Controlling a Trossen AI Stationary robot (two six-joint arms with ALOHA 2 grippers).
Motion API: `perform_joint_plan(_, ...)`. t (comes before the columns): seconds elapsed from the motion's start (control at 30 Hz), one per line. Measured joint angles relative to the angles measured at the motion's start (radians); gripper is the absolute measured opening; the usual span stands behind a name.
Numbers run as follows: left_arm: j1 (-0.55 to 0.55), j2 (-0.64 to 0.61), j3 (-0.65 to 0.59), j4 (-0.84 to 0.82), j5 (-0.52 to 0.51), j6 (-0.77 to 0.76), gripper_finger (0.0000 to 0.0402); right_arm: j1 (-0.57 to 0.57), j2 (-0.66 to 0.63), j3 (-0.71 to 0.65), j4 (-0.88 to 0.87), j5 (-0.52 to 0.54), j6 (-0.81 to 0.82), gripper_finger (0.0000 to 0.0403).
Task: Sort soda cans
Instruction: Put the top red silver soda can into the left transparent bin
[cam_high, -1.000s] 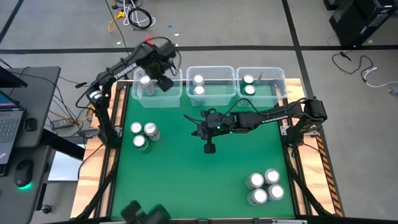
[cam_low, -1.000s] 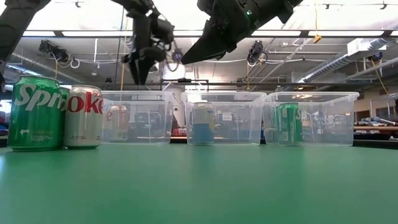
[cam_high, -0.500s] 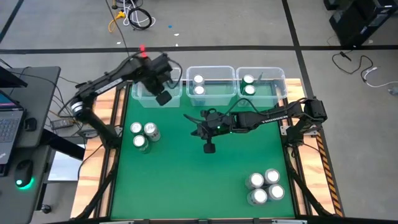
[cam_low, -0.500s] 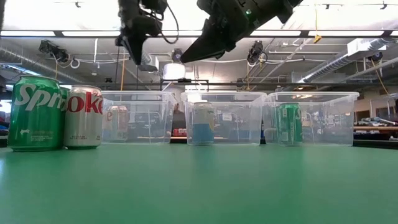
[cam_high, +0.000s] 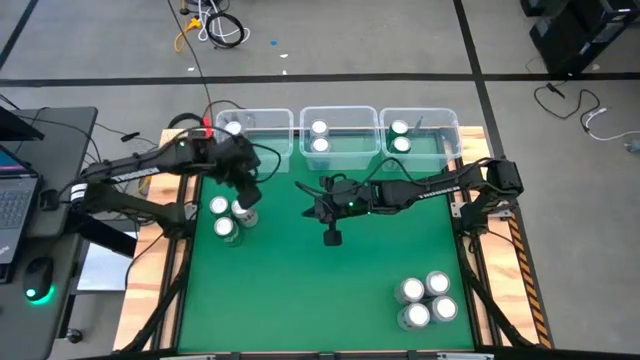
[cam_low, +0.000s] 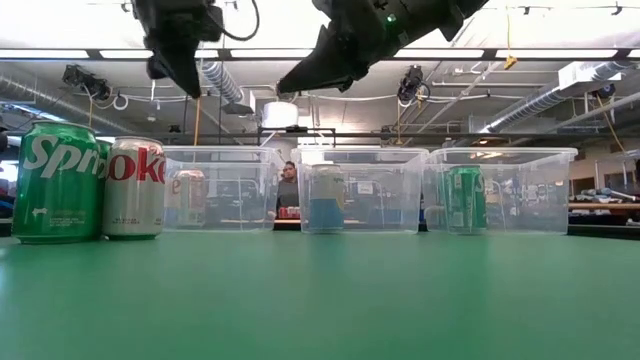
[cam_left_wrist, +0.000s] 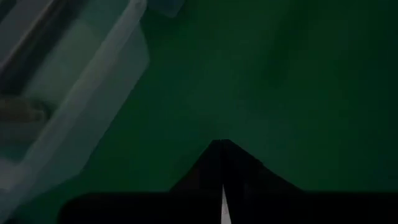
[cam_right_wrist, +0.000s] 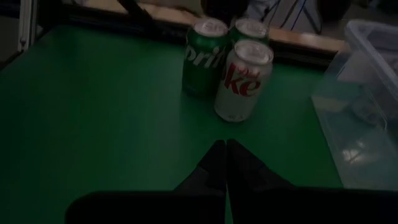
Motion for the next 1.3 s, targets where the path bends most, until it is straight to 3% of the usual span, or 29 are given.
perform_joint_plan(0.13, -0.001, 0.026, -0.055, 0.110, 0.077, -0.012, 0.0015, 0.000, 0.002, 0.001, 0.004, 0.000, 0.000, 0.0000)
perform_joint_plan(0.3, -0.029, 0.065, -0.056, 0.030, 0.199, -0.059, 0.0042, -0.001, 0.002, 0.000, 0.006, 0.000, -0.008, 0.0000)
perform_joint_plan(0.6, -0.088, 0.066, 0.068, -0.177, 0.131, -0.154, 0.0177, -0.002, 0.002, 0.000, 0.002, 0.000, -0.026, 0.0000)
perform_joint_plan(0.83, -0.108, 0.091, 0.066, -0.301, 0.090, -0.236, 0.0266, -0.002, 0.002, 0.000, -0.020, -0.034, -0.013, 0.0000)
perform_joint_plan(1.03, -0.107, 0.143, 0.066, -0.311, 0.059, -0.206, 0.0303, -0.002, 0.002, 0.000, -0.021, -0.035, 0.003, 0.0000)
perform_joint_plan(1.3, -0.107, 0.195, 0.065, -0.372, 0.043, -0.146, 0.0315, -0.002, 0.002, 0.000, -0.026, -0.035, 0.003, 0.0000)
